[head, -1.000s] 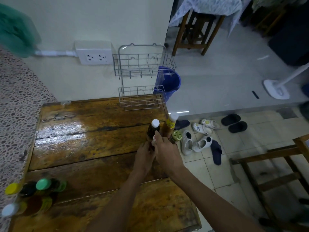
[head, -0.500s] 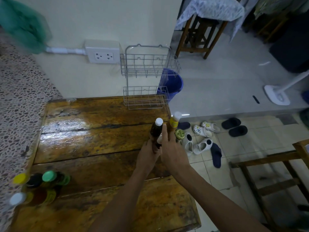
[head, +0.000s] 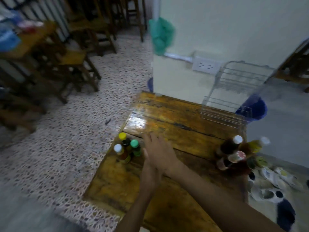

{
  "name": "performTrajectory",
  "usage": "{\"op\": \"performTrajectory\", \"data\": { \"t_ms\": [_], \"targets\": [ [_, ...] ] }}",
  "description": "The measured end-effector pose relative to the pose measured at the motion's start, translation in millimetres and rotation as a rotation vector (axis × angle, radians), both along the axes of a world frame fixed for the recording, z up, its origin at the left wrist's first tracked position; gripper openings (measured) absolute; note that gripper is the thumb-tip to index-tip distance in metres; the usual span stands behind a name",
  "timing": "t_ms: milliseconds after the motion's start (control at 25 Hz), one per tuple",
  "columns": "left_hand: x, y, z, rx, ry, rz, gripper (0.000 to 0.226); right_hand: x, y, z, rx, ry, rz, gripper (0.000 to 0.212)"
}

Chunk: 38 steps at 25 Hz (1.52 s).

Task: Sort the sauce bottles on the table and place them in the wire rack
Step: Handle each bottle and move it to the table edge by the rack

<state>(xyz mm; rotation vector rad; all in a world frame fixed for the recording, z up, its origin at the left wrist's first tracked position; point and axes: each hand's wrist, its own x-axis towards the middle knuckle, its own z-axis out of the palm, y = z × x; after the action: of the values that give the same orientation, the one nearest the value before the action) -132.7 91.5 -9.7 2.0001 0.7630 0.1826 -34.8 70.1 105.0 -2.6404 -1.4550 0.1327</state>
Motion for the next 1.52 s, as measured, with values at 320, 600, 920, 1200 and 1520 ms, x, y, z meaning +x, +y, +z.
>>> {"op": "performTrajectory", "data": {
  "t_ms": [320, 600, 920, 1200, 1520],
  "targets": [
    [-36, 42, -11, -0.073, 0.028, 0.181, 0.039, 0, 69, -60, -0.125, 0.091, 0.04, 0.054],
    [-22, 51, -20, -0.153, 0.089, 0.193, 0.064, 3, 58, -61, -0.127, 0.065, 0.066, 0.05],
    [15, 37, 4, 0.115, -0.08, -0.014, 0.053, 28, -72, -10, 0.202, 0.263, -0.049, 0.022],
    [68, -14, 56, 0.092, 0.12, -0.855, 0.048, 25, -198, -15, 0.283, 0.088, -0.262, 0.035],
    [51, -90, 38, 0.345, 0.207, -0.814, 0.053, 4, -245, -38, 0.242, 0.128, -0.576, 0.036]
  ]
}}
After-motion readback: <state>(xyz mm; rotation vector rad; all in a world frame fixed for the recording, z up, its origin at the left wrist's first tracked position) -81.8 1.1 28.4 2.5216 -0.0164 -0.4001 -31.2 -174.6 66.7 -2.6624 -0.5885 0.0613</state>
